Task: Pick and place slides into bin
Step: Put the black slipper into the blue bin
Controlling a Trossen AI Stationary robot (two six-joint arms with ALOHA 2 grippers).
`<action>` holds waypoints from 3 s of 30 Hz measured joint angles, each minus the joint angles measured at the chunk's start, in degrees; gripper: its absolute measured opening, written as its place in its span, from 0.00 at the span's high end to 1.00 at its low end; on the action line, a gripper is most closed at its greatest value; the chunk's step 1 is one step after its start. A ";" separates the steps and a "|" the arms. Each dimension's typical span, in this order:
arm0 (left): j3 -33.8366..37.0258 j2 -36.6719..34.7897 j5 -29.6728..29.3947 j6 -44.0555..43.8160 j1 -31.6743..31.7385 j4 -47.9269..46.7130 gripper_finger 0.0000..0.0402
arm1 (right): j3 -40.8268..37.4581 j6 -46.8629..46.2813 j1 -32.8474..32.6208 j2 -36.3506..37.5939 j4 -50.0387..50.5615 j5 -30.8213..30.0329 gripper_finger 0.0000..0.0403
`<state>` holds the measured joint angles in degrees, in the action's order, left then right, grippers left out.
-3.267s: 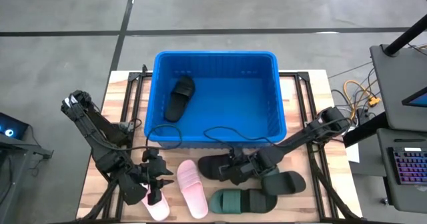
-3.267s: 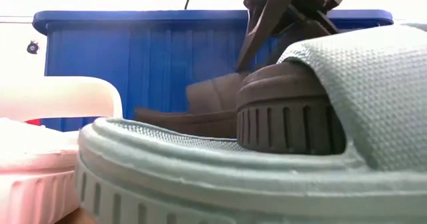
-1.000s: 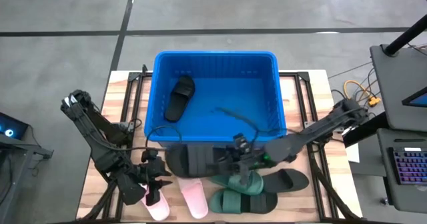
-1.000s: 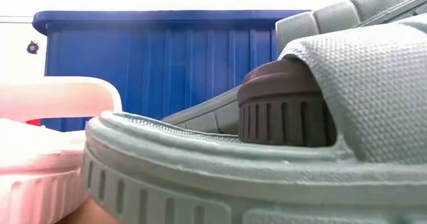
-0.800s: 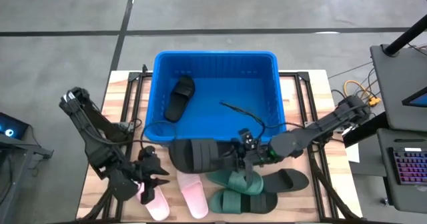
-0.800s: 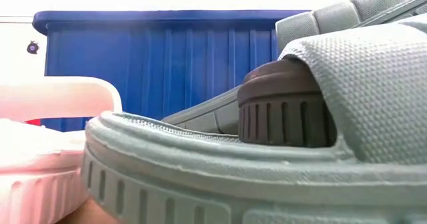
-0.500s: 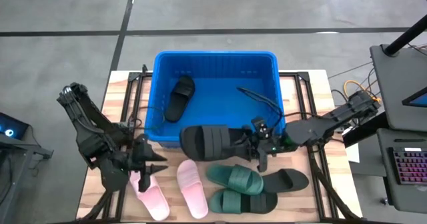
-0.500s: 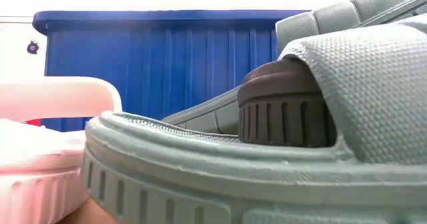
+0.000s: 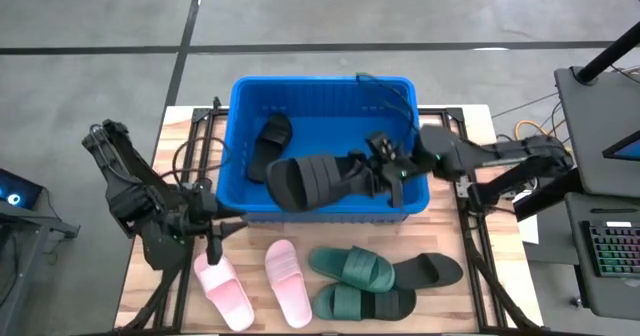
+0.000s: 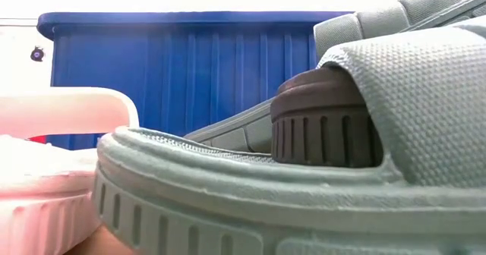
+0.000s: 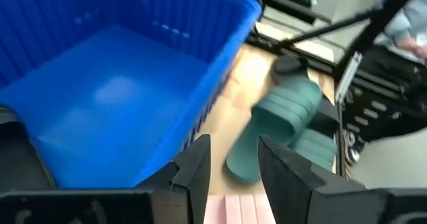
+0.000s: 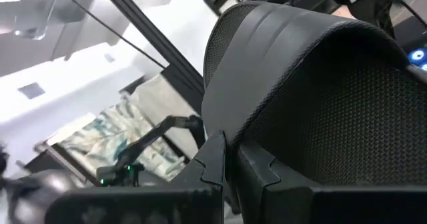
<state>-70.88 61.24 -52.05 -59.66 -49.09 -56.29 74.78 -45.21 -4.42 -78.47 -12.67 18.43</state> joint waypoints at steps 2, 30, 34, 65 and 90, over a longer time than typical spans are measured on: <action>-0.03 -0.38 -0.65 -0.01 1.07 0.06 0.73 | 0.00 -0.02 3.39 -0.23 0.22 5.57 0.98; -0.99 0.48 -1.36 0.06 17.28 16.55 0.73 | 18.79 -1.95 22.66 -21.21 -17.16 54.42 0.98; -1.35 0.83 -1.27 0.07 17.35 16.86 0.73 | 25.94 1.15 24.36 -25.42 -9.66 57.58 0.98; -7.20 -10.98 2.14 11.00 16.47 2.21 0.73 | 57.19 6.08 30.33 -51.35 10.56 65.64 0.98; -17.28 -7.71 3.76 10.52 16.47 -6.42 0.73 | 60.08 6.03 28.70 -59.59 9.50 65.73 0.98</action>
<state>-88.17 53.54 -48.29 -49.14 -32.62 -62.71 134.87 -39.18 24.29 -138.06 -3.17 84.16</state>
